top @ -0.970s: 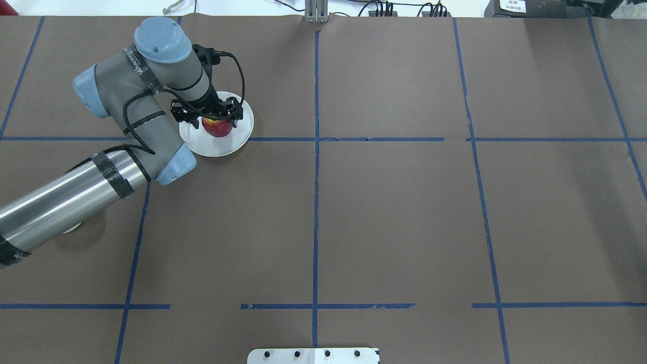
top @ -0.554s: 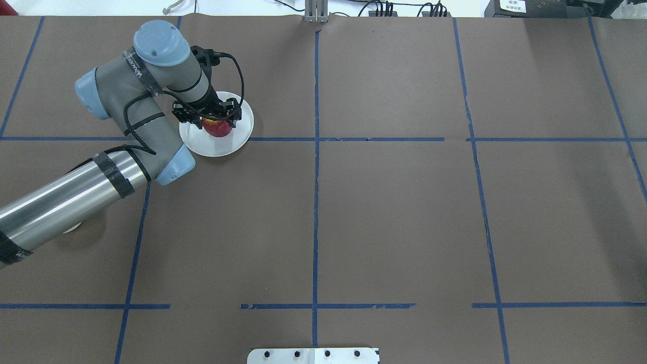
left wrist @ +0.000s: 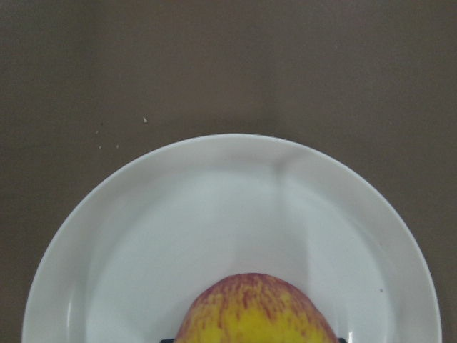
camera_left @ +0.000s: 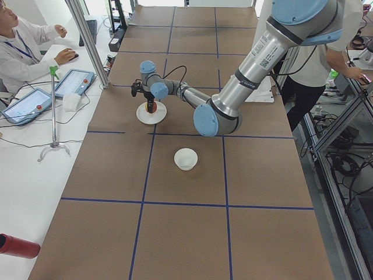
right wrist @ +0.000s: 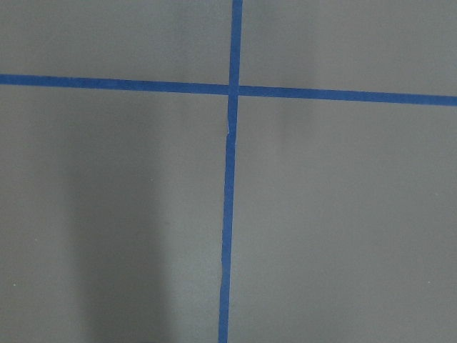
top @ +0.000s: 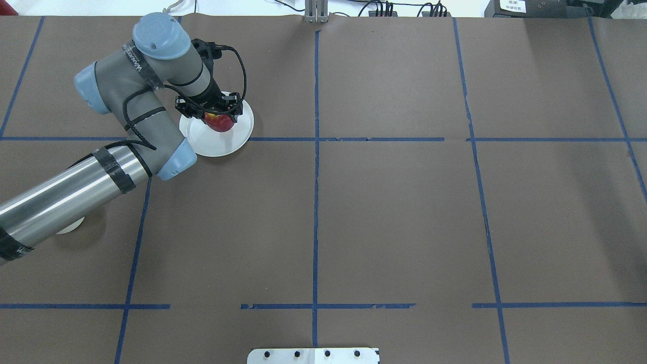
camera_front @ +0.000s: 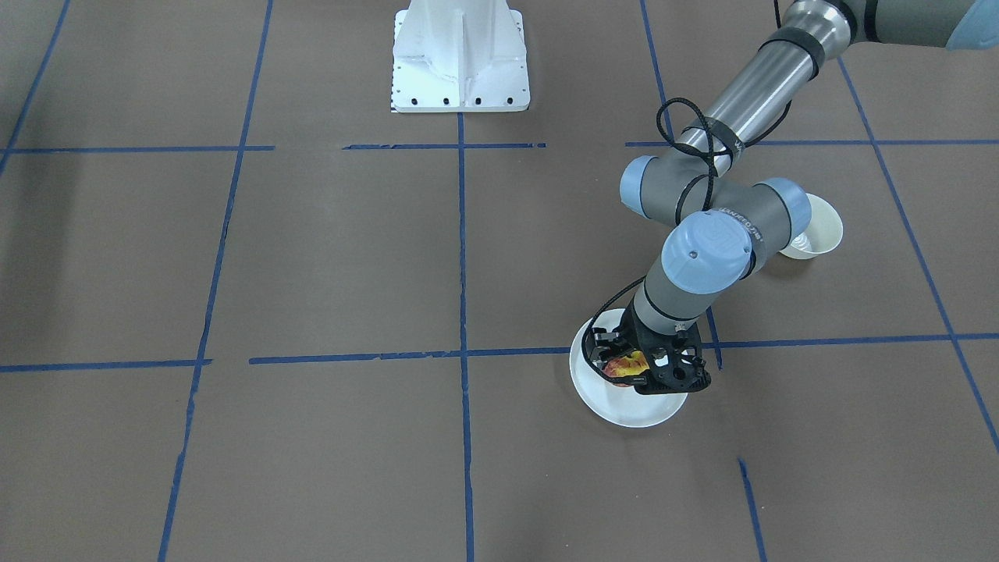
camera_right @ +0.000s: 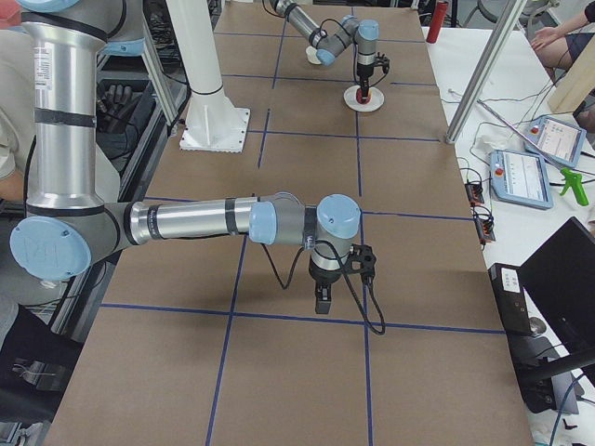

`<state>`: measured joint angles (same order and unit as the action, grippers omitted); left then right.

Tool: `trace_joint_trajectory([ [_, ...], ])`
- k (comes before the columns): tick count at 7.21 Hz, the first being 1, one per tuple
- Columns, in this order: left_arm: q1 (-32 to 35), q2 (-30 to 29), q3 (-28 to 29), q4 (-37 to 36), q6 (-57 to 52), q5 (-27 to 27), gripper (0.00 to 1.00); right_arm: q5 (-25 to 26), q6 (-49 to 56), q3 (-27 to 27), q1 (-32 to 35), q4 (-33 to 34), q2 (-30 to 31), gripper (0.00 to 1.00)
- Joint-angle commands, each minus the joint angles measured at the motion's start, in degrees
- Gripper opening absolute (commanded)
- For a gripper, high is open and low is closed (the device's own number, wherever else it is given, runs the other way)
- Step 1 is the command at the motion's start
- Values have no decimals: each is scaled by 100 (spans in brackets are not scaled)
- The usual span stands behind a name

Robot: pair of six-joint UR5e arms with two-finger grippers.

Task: Move apple from plate to bowl
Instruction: 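Lift the apple and carry it with the left gripper over the white bowl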

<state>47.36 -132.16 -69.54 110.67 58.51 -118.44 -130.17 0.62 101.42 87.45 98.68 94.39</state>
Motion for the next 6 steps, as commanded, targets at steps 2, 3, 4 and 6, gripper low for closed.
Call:
trace_joint_trajectory([
  [2,327,975,-1485,-405,-164,-109,0,0,0,0,0,2,0,100],
  [3,423,1721,-2319,-423,-443,-109,0,0,9,-9,0,-6,0,100],
  [4,493,2529,-3093,-502,-750,-117,0,0,0,0,0,2,0,100],
  [6,720,4059,-4125,-511,-1505,-126,0,0,0,0,0,2,0,100],
])
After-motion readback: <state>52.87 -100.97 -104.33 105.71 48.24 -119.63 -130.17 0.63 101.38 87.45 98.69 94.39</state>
